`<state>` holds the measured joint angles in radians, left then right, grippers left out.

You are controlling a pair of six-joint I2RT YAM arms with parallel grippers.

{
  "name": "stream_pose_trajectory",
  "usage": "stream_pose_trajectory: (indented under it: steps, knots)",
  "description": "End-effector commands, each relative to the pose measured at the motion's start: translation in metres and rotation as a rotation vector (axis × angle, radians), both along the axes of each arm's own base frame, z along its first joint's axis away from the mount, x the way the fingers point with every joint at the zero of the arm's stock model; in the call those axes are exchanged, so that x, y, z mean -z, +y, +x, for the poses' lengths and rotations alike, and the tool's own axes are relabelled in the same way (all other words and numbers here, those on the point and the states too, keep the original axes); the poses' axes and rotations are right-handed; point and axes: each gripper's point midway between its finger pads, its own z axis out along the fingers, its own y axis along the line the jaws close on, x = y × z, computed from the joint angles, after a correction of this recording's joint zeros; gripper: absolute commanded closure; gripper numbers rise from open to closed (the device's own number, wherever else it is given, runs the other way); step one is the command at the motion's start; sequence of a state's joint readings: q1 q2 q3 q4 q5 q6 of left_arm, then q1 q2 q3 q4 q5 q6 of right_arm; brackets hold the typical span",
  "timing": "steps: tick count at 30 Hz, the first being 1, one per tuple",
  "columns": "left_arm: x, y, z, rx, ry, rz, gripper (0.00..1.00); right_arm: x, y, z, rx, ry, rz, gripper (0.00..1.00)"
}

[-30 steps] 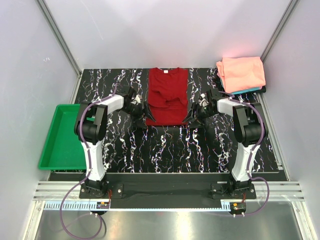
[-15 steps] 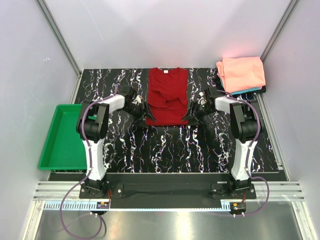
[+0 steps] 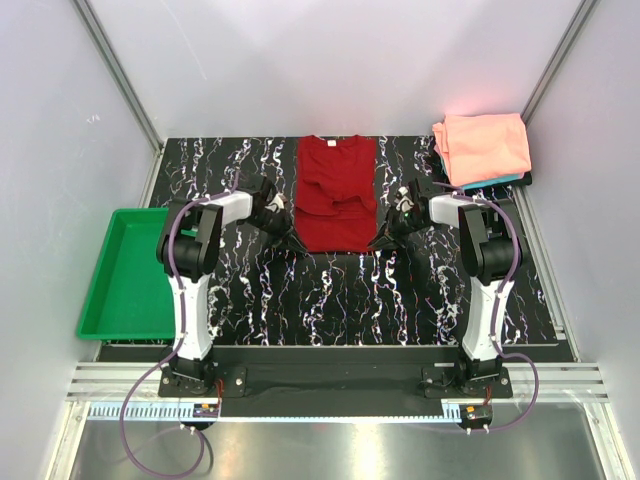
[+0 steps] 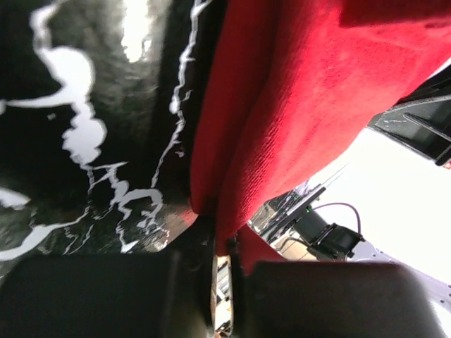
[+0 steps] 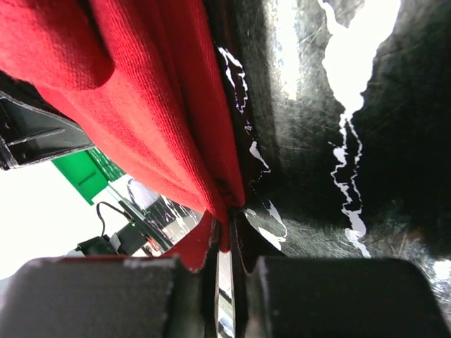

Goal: Fold and stack the t-shirts
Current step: Fold the tshirt

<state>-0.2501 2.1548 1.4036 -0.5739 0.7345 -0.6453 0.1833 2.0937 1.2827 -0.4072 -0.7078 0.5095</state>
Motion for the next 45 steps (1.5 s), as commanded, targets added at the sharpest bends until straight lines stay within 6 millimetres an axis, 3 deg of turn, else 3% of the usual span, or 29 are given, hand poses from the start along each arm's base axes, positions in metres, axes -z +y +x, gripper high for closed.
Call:
stream_pose_trajectory:
  steps: [1,6,14,20,24,31,35,39,40,42,43,45]
  knots:
    - [0.004,0.004,0.008,0.001,-0.074,0.052,1.0,-0.019,0.0,0.014,-0.008,-0.097,-0.022,0.93]
    - [-0.032,0.006,0.007,0.064,-0.197,0.028,1.0,-0.055,-0.005,0.018,0.0,-0.176,-0.011,1.0]
    - [-0.094,0.01,0.001,0.118,-0.363,0.013,1.0,-0.118,-0.019,0.009,0.008,-0.306,0.0,1.0]
    - [-0.123,0.011,-0.013,0.133,-0.426,-0.004,1.0,-0.138,-0.024,-0.015,0.017,-0.308,0.009,1.0]
    - [-0.127,0.011,-0.025,0.139,-0.43,-0.016,1.0,-0.142,-0.026,-0.028,0.023,-0.307,0.012,1.0]
    - [-0.106,0.013,-0.034,0.148,-0.397,0.006,1.0,-0.121,-0.028,-0.043,0.045,-0.262,0.012,1.0]
    - [-0.099,0.009,-0.016,0.17,-0.402,0.017,1.0,-0.112,-0.028,-0.044,0.047,-0.241,0.011,1.0]
    - [-0.107,0.003,0.009,0.183,-0.444,0.024,1.0,-0.121,-0.025,-0.032,0.046,-0.275,0.022,1.0]
    - [-0.118,0.0,0.022,0.182,-0.484,0.024,1.0,-0.13,-0.024,-0.023,0.044,-0.31,0.024,1.0]
    - [-0.115,-0.001,0.037,0.19,-0.507,0.043,1.0,-0.133,-0.023,-0.008,0.042,-0.333,0.024,1.0]
    - [-0.128,-0.004,0.051,0.188,-0.557,0.042,1.0,-0.147,-0.022,0.009,0.038,-0.386,0.028,1.0]
    - [-0.125,-0.005,0.07,0.192,-0.584,0.059,1.0,-0.141,-0.021,0.031,0.028,-0.4,0.018,1.0]
